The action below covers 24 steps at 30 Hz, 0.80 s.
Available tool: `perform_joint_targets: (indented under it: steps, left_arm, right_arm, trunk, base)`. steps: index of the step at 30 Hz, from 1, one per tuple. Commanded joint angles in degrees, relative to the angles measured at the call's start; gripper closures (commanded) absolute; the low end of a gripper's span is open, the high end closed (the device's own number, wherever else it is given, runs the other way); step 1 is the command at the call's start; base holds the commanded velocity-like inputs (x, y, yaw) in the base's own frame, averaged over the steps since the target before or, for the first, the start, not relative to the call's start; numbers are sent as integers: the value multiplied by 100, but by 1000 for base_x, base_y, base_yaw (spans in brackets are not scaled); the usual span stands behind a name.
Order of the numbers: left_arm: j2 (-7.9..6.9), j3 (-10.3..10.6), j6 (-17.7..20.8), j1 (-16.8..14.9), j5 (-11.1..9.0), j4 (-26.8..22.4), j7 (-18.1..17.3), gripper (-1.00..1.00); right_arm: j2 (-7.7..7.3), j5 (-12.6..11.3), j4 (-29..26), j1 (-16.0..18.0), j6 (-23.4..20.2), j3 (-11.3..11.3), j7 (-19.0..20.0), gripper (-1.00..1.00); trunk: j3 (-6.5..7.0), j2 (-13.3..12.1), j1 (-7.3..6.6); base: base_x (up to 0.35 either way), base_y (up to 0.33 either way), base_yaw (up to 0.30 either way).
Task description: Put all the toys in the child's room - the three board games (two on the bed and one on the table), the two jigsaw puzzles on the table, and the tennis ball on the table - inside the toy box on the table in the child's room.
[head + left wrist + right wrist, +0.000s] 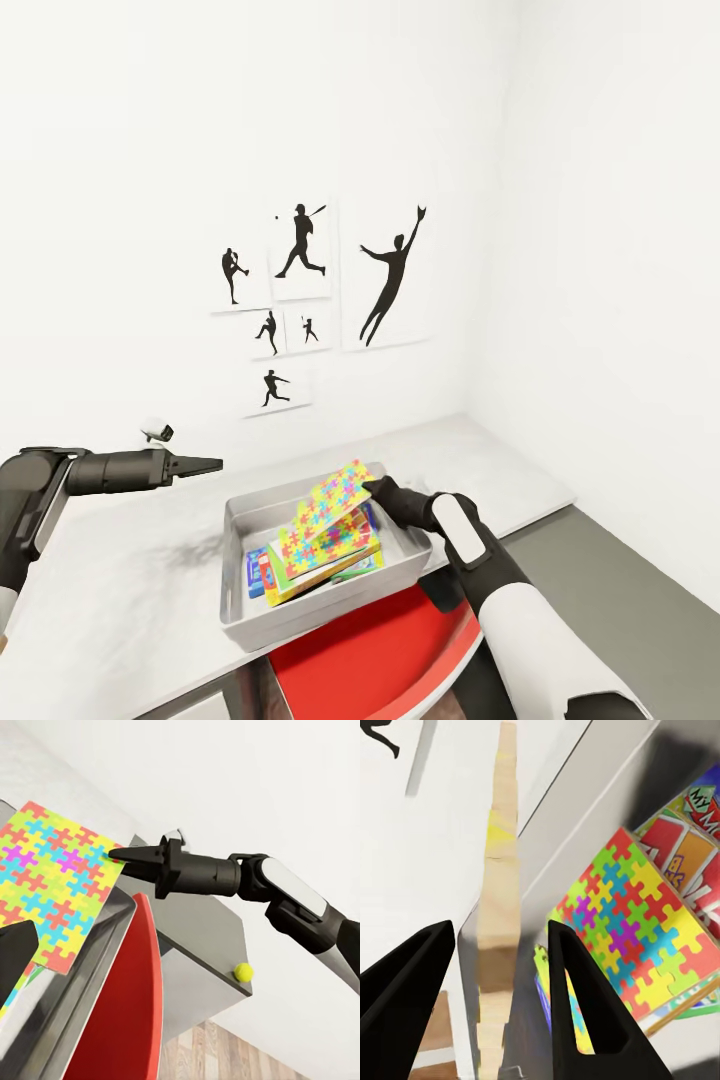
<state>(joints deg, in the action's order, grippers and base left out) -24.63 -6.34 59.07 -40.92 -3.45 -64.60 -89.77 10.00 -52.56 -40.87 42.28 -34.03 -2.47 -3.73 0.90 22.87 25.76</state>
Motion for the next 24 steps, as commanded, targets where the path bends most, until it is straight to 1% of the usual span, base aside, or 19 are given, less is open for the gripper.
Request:
perform_joint_targets:
  steps: [1,3,5,8,15,24]
  left_arm:
    - [-1,2,61,-2,2,0,-23,-100]
    - [1,2,61,-1,2,0,-23,-100]
    - [-2,2,61,-2,2,0,-23,-100]
    - [-5,-4,61,0,2,0,-23,-100]
    - [-8,-16,61,-1,2,0,-23,-100]
    - [-32,-33,61,2,2,0,-23,-100]
  right_arm:
    - [0,-42,0,2,-11,-46,-42,100]
    - [0,-36,31,6,-9,-235,-41,100]
    - [0,-40,38,7,-3,-354,-40,100]
    - [0,-49,14,4,2,-452,-40,100]
    - [0,-48,-9,4,-4,-496,-42,100]
    - [0,-85,-17,8,-16,-497,-53,100]
  trunk:
    - [-3,4,2]
    - [-3,4,2]
    - [-3,4,2]
    - [-3,4,2]
    - [-14,4,2]
    - [-90,4,2]
  base:
    - [0,0,0]
    - [0,0,0]
    - [0,0,0]
    - [0,0,0]
    - [0,0,0]
    - [0,0,0]
